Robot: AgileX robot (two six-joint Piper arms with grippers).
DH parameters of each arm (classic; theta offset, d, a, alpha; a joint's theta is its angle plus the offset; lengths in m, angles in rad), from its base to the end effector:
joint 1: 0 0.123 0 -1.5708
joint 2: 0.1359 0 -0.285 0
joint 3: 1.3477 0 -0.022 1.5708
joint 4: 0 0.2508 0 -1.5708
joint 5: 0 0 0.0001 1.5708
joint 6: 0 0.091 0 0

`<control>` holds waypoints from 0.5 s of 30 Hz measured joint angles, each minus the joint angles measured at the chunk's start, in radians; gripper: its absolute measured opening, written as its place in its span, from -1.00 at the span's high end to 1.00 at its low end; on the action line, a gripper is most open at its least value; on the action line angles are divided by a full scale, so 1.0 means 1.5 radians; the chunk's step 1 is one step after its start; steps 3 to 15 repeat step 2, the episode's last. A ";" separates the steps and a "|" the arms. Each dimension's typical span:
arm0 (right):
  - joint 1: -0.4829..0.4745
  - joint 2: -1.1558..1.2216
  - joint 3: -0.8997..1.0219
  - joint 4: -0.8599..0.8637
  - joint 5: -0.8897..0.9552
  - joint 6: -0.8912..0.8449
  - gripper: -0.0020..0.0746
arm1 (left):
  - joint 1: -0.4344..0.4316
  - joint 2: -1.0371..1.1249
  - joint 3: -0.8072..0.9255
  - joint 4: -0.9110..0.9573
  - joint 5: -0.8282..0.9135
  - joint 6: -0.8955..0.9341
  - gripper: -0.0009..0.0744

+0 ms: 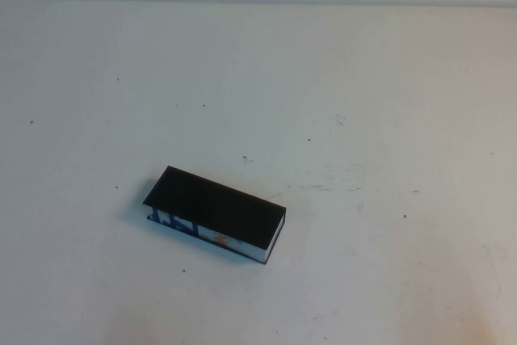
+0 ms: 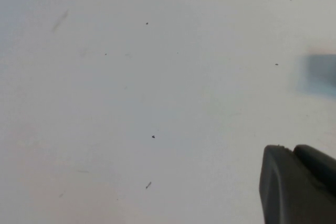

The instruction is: Return glasses to glasses case

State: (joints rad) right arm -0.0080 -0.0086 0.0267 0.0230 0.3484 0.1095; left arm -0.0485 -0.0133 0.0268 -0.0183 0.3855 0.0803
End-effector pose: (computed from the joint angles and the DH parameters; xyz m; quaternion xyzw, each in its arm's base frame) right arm 0.0534 0.0003 0.1733 0.0531 0.7969 0.0402 0.6005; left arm 0.0521 -0.0032 0.1703 0.0472 0.8069 0.0016 0.5888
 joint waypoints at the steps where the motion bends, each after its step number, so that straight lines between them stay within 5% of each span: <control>1: 0.000 0.000 0.000 0.000 0.000 0.000 0.98 | 0.000 0.000 0.000 0.000 0.000 0.000 0.99; 15: 0.000 0.000 0.000 0.000 0.000 0.000 0.98 | 0.000 0.000 0.000 0.000 0.000 0.000 0.99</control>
